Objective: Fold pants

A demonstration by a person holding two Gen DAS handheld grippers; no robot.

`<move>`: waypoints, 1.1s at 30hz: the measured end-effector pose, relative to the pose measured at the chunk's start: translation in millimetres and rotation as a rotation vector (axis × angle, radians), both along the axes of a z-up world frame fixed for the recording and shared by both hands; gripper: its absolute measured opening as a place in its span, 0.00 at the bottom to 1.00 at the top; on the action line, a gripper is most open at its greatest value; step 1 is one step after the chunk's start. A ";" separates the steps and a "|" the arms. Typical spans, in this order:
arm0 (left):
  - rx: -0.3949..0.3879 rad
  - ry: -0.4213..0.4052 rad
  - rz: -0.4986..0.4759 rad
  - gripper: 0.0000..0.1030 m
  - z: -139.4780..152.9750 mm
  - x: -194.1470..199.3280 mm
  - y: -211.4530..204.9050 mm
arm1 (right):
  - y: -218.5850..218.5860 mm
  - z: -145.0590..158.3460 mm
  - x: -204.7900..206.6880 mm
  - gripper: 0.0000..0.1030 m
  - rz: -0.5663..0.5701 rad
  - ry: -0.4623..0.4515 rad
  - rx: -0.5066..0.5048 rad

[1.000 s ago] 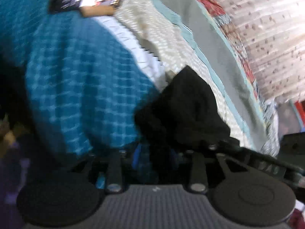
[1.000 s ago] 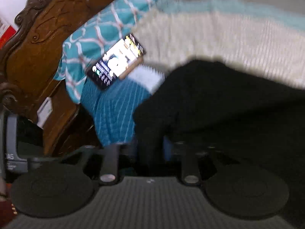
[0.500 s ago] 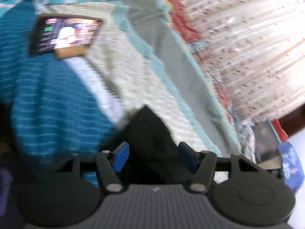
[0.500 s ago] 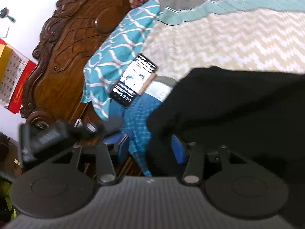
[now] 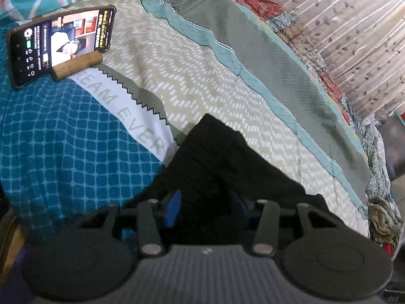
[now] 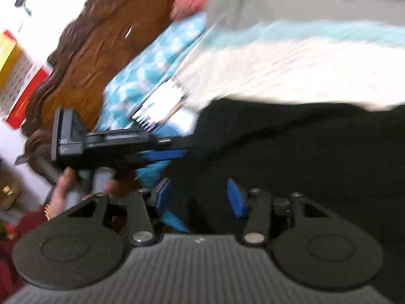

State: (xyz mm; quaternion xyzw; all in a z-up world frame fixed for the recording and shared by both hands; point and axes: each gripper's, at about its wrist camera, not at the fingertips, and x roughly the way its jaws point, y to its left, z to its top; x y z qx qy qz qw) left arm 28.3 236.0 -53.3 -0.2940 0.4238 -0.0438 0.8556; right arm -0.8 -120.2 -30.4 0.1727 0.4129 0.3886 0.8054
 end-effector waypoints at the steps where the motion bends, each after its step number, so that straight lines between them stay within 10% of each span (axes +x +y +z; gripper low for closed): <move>1: 0.003 -0.014 0.004 0.44 7.8 -2.4 -3.4 | -32.6 -1.0 -13.0 0.50 -0.078 -0.013 0.003; 7: 0.009 -0.117 -0.144 0.46 38.0 7.8 -61.2 | -220.2 -25.6 -114.3 0.52 -0.696 0.022 0.051; 17: 0.178 0.064 -0.471 0.48 -5.3 28.8 -232.3 | -386.3 -61.6 -248.5 0.52 -1.414 -0.046 0.052; 22: 0.333 0.075 -0.502 0.58 -15.9 16.9 -273.5 | -406.8 -71.0 -221.8 0.50 -1.473 -0.073 0.095; 25: 0.371 0.090 -0.485 0.59 -15.7 18.3 -282.3 | -425.6 -64.5 -204.1 0.14 -1.438 -0.068 0.075; 33: 0.441 0.115 -0.441 0.68 -17.1 15.1 -296.9 | -404.0 4.2 -196.8 0.11 -1.057 -0.401 0.165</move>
